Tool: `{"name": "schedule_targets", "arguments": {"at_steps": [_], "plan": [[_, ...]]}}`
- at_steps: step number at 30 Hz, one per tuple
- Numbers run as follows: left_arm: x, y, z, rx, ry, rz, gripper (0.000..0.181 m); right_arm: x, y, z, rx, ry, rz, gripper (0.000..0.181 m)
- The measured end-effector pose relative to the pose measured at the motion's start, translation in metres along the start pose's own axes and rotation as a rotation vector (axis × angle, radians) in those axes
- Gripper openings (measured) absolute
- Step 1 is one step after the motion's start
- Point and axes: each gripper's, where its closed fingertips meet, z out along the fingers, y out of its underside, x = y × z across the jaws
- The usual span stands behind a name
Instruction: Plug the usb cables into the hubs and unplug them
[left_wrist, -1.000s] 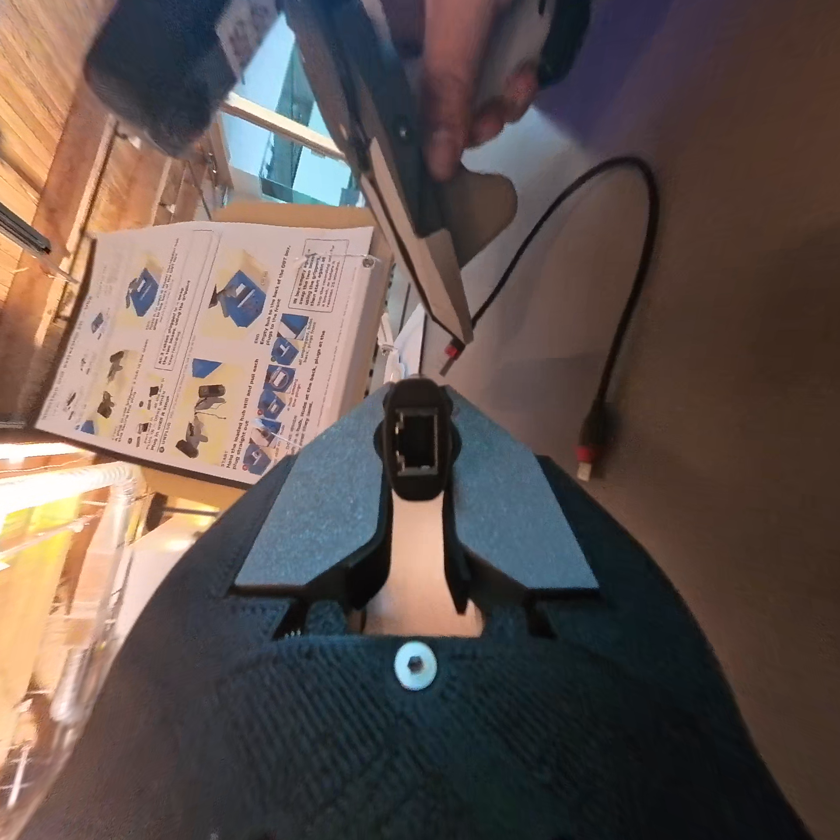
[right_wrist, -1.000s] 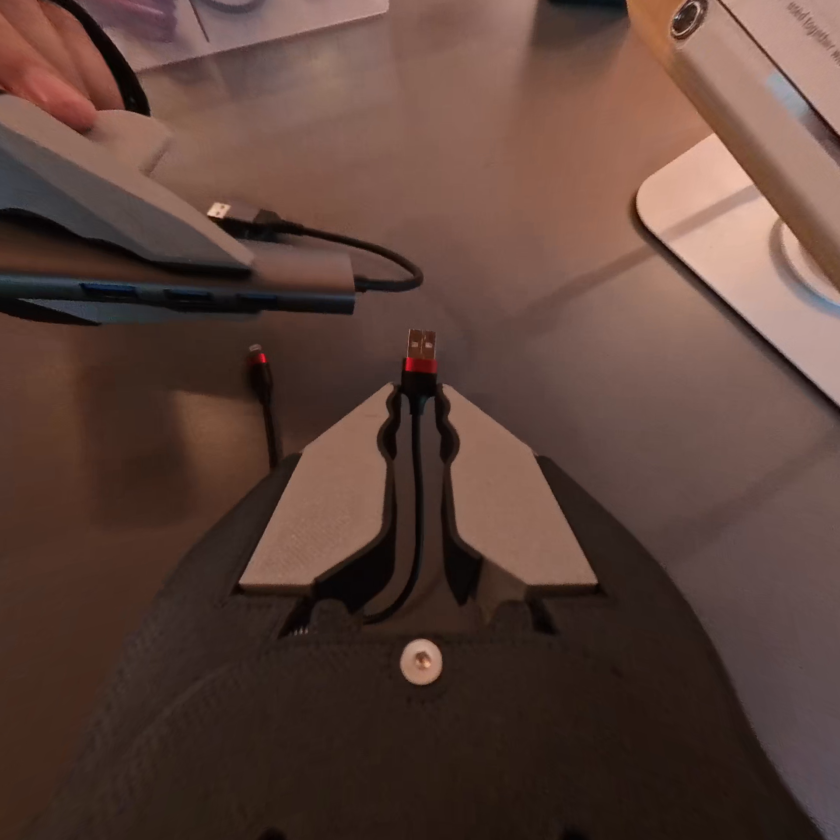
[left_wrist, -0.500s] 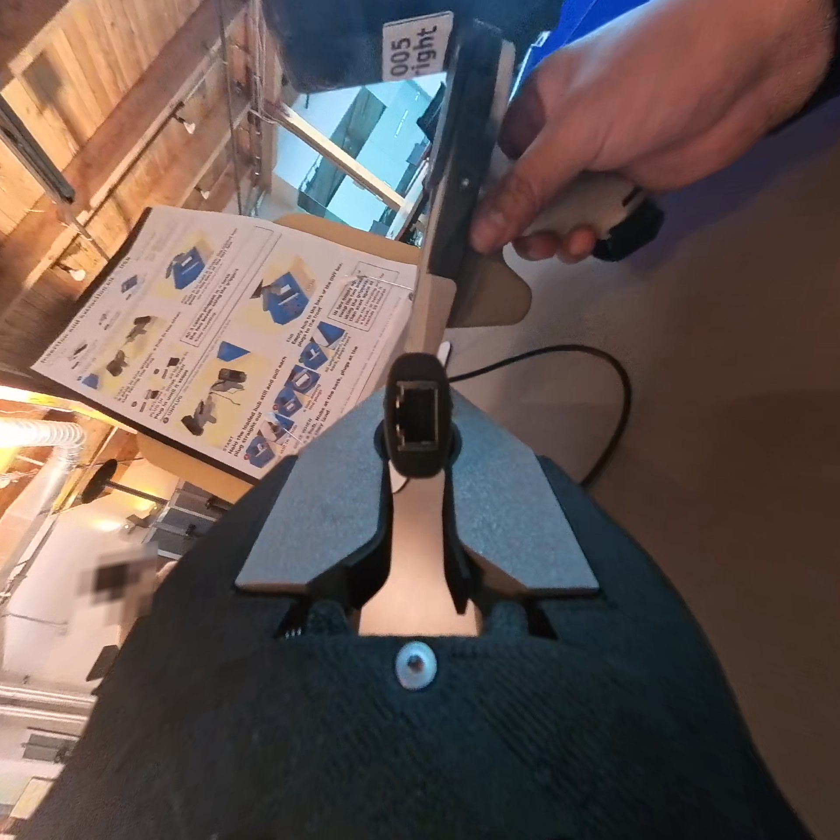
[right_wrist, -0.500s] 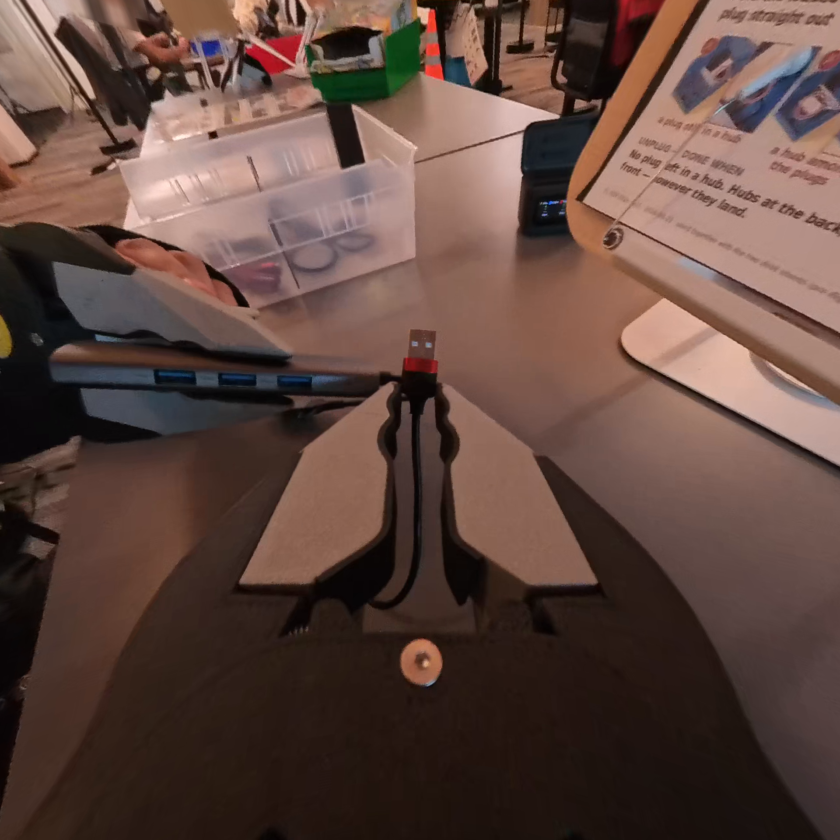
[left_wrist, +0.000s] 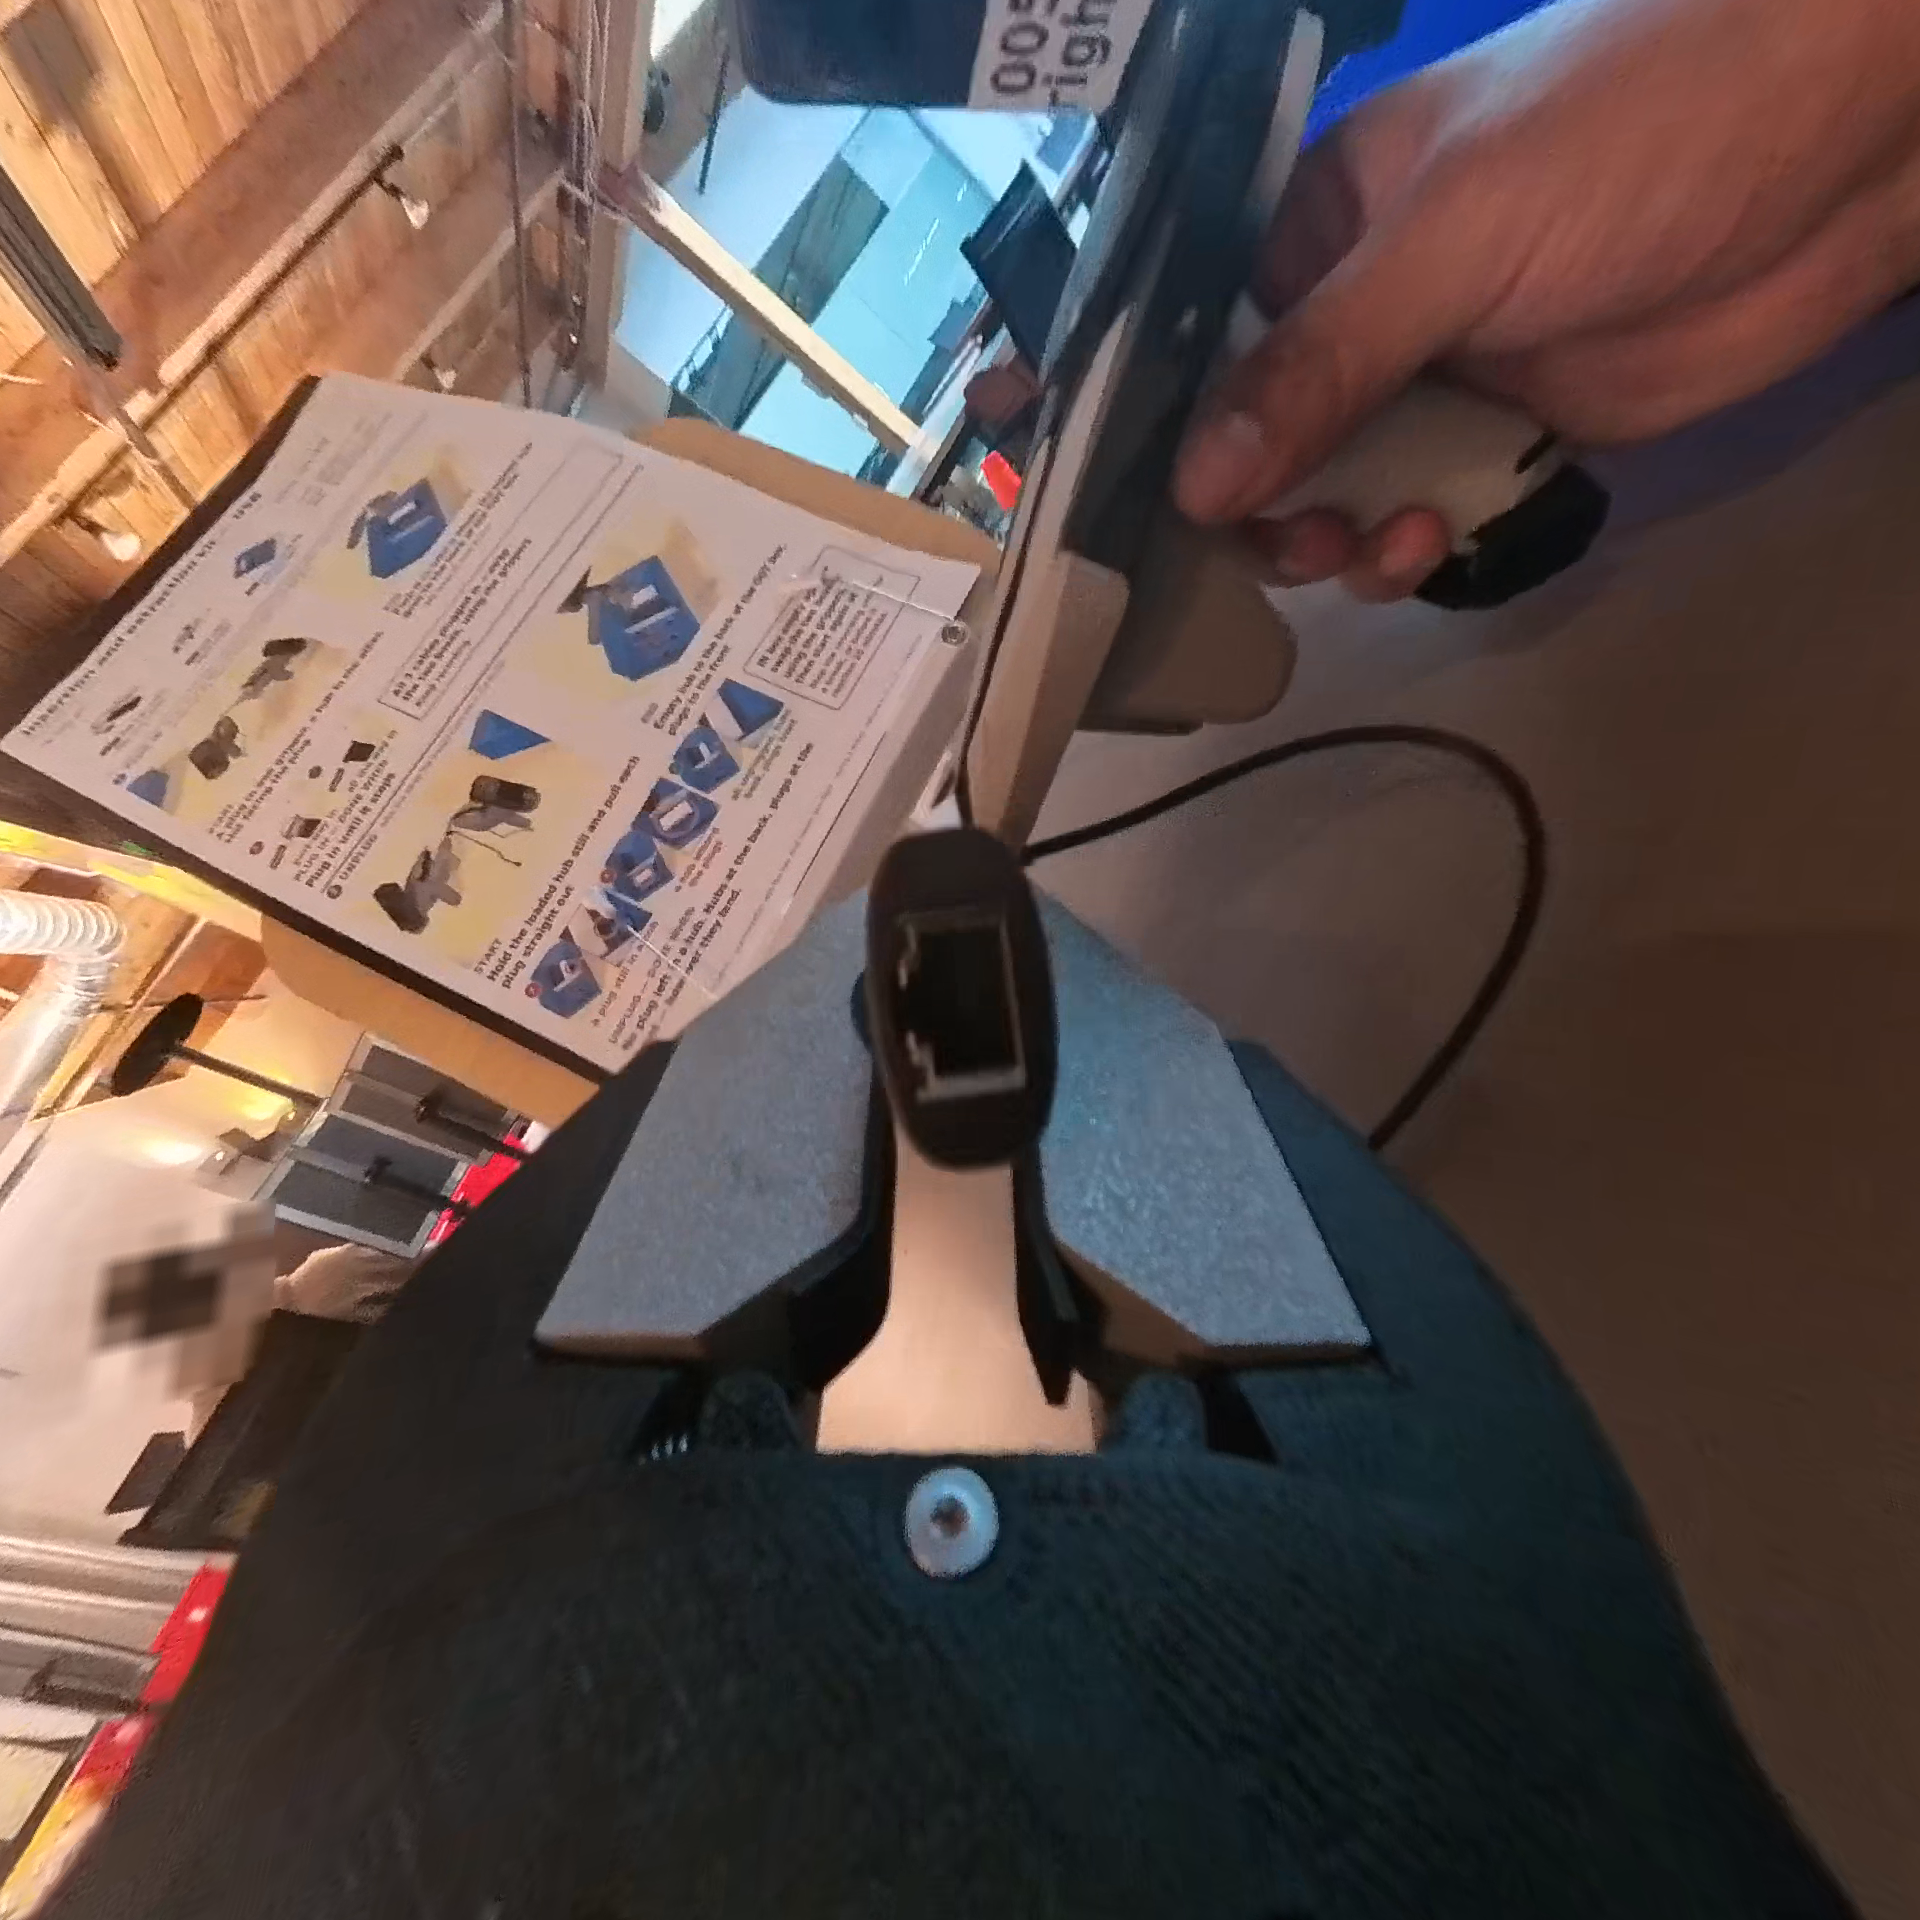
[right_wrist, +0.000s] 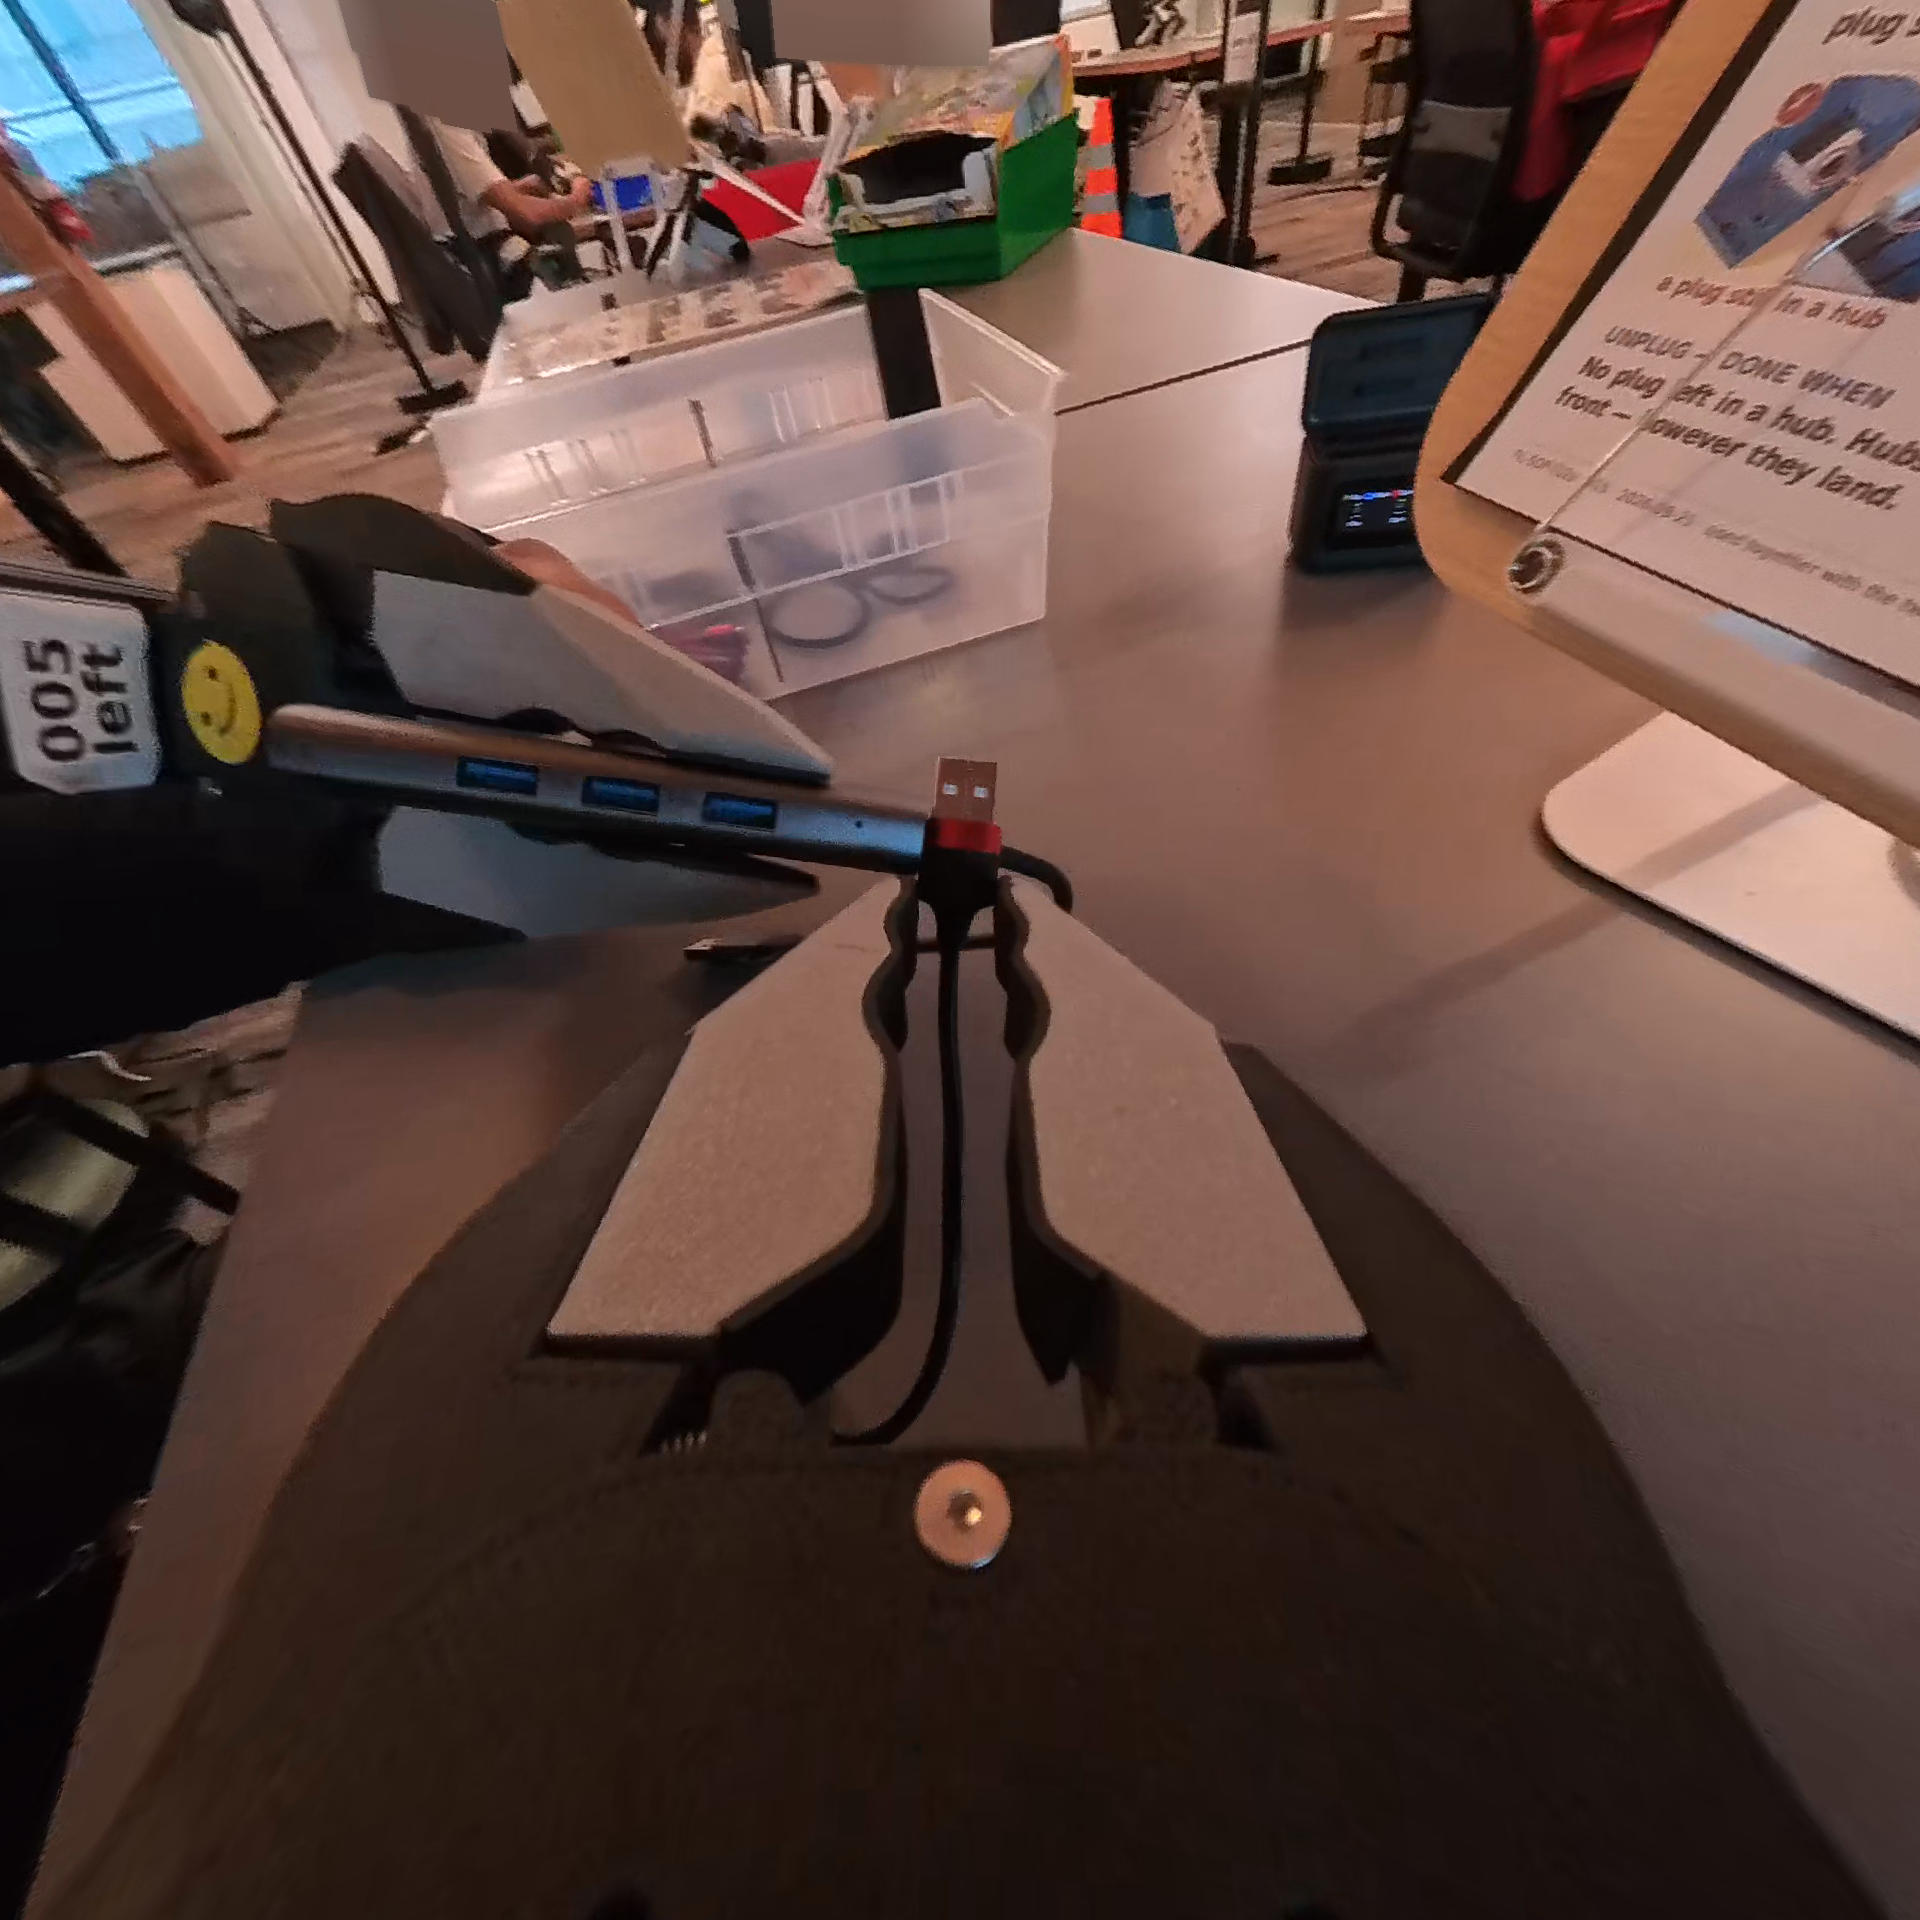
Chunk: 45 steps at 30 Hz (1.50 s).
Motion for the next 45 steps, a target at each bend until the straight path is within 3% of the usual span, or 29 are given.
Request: {"name": "schedule_targets", "arguments": {"at_steps": [13,20,26,35,45], "plan": [[0.003,0.003,0.002,-0.020,-0.006,0.033,0.017,-0.010,0.004,0.005,-0.038,-0.007,-0.062,0.011],[-0.001,0.012,0.004,-0.081,-0.030,0.066,0.017,0.008,0.004,-0.007,-0.072,0.076,-0.076,0.011],[-0.001,0.023,0.007,-0.156,-0.074,0.227,0.018,-0.017,0.016,-0.015,-0.228,-0.056,-0.188,0.011],[0.018,0.024,0.013,-0.206,-0.105,0.620,0.016,-0.026,0.031,-0.023,-0.384,-0.056,-0.271,0.011],[0.027,0.015,0.013,-0.155,-0.098,0.666,0.016,-0.029,0.043,-0.029,-0.469,-0.048,-0.364,0.011]]}}
